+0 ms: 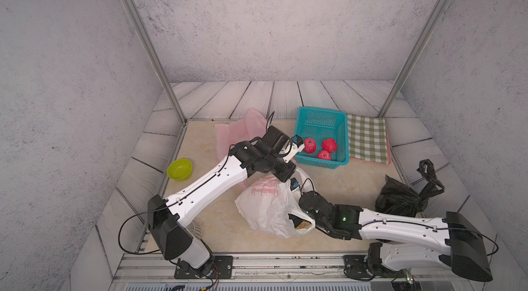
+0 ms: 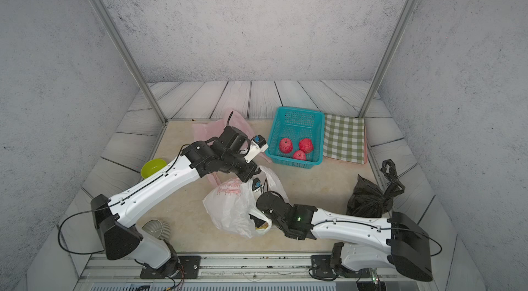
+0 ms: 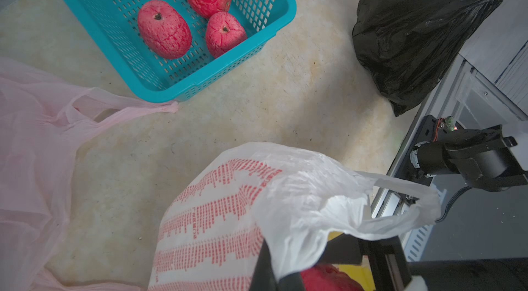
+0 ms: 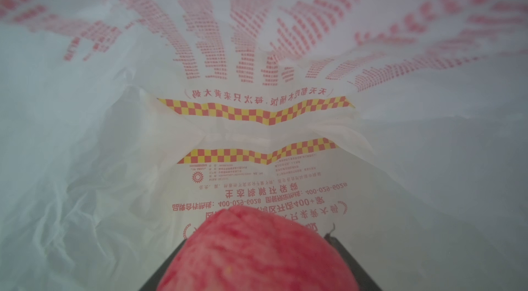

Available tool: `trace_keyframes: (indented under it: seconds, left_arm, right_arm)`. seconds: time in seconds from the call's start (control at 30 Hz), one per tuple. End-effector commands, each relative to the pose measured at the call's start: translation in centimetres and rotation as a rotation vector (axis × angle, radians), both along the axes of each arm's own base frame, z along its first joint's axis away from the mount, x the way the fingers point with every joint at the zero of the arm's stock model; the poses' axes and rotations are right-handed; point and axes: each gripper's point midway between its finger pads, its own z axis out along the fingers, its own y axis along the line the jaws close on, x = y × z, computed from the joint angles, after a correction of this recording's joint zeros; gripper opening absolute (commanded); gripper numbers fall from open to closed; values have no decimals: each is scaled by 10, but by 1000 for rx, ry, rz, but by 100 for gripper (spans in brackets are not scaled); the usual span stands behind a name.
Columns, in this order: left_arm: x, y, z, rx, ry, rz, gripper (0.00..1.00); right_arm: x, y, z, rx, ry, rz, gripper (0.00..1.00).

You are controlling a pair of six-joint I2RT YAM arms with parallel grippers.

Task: Untie the knot of a plastic bag & take out the apple
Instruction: Pick up the apple from the plastic bag.

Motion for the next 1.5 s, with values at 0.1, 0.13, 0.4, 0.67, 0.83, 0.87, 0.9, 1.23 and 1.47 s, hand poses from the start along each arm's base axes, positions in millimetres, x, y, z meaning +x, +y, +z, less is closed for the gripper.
trace_keyframes:
  seconds: [0.1,0.13,0.4,0.67,0.83,0.87,0.9,1.23,1.47]
  left_arm:
    - [1,4,-6,22,10,7,0]
    - [1,5,-6,23,10,8,0]
    - [2,4,-6,22,7,7,0]
    - [3,5,-8,33,6,12,0]
    - [3,6,-9,38,5,14,0]
    - [4,6,-9,40,4,16,0]
    - [4,7,-9,41,2,18,0]
    - [4,8,-5,38,-10,18,0]
    - [4,7,-5,31,-5,17,0]
  right_arm:
    - [6,-25,11,-41,-69,-58,53]
    - [7,-29,13,-44,-79,-69,53]
    - [8,-48,35,-12,-125,-106,54]
    - [1,-61,95,82,-184,-82,56]
    - [12,-81,127,46,-280,-144,58]
    - [14,-84,133,42,-297,-157,58]
    - [16,-87,141,37,-320,-170,58]
    - [57,-113,211,22,-380,-312,58]
    - [110,-128,236,73,-348,-414,59]
